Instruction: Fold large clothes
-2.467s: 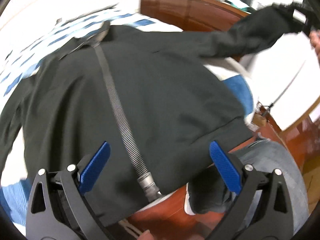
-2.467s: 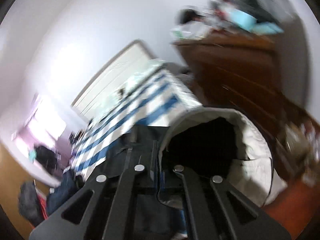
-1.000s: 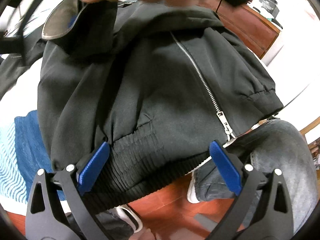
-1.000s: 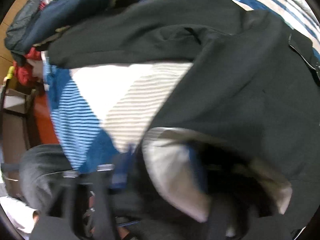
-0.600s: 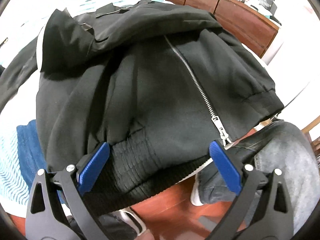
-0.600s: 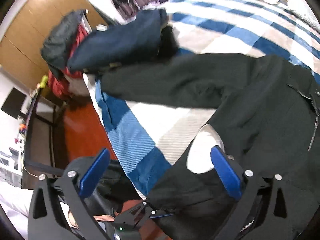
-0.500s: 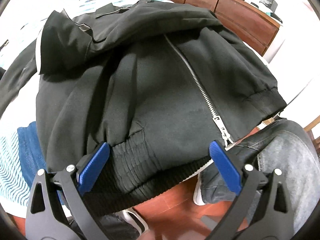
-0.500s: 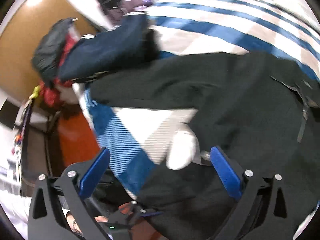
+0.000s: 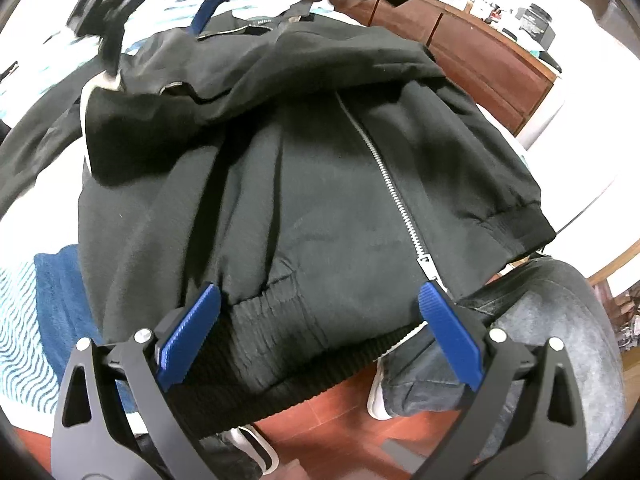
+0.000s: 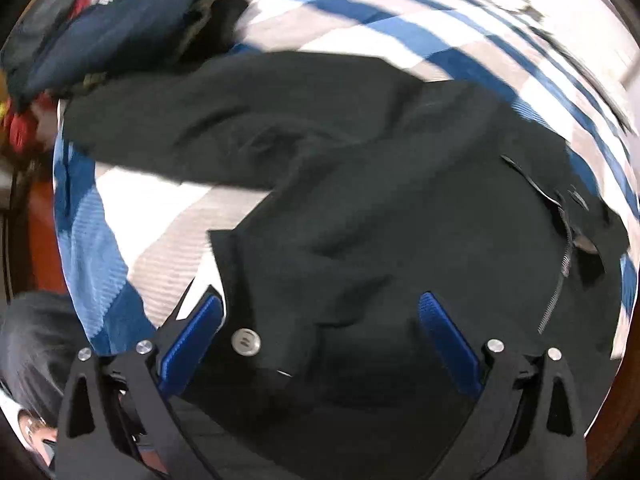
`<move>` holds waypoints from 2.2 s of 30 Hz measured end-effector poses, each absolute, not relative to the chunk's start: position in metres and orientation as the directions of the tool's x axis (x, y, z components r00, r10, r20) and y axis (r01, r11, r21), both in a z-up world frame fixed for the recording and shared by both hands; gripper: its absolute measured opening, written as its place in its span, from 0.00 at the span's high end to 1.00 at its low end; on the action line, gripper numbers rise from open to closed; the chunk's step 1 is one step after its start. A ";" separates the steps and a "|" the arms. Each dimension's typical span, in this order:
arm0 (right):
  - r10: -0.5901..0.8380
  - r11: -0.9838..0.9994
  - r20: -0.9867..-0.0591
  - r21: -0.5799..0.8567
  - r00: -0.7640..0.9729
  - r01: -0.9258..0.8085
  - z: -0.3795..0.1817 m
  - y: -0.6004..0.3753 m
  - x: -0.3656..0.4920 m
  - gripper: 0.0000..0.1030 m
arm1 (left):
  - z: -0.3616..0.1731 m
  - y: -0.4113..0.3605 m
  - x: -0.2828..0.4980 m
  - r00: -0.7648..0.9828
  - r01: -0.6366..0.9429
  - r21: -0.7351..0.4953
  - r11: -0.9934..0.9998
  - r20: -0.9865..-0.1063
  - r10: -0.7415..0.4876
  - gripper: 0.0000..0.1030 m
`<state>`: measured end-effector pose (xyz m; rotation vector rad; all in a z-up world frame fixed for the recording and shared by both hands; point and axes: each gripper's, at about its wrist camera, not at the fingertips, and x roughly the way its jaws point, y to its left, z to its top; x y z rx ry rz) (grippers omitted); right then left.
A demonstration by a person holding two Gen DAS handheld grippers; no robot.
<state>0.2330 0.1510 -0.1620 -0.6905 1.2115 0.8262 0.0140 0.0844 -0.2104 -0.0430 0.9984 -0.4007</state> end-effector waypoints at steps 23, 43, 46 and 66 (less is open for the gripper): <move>0.254 0.680 -0.912 -0.068 0.321 -0.730 -0.153 0.143 0.239 0.87 | -0.136 0.141 -0.003 0.692 0.121 -0.196 0.973 -0.686 -0.224 0.05; 0.115 0.804 -0.955 -0.072 0.274 -0.590 -0.195 0.165 0.284 0.49 | -0.135 0.170 -0.004 0.734 0.028 -0.206 0.978 -0.660 -0.160 0.05; 0.323 0.761 -0.913 0.093 0.250 -0.642 -0.153 0.152 0.262 0.05 | -0.131 0.186 -0.004 0.744 -0.019 -0.210 0.978 -0.656 -0.126 0.05; 0.490 0.753 -0.793 0.175 0.362 -0.635 -0.191 0.090 0.154 0.04 | -0.193 0.468 -0.031 0.810 -0.453 -0.567 0.688 -0.584 0.052 0.05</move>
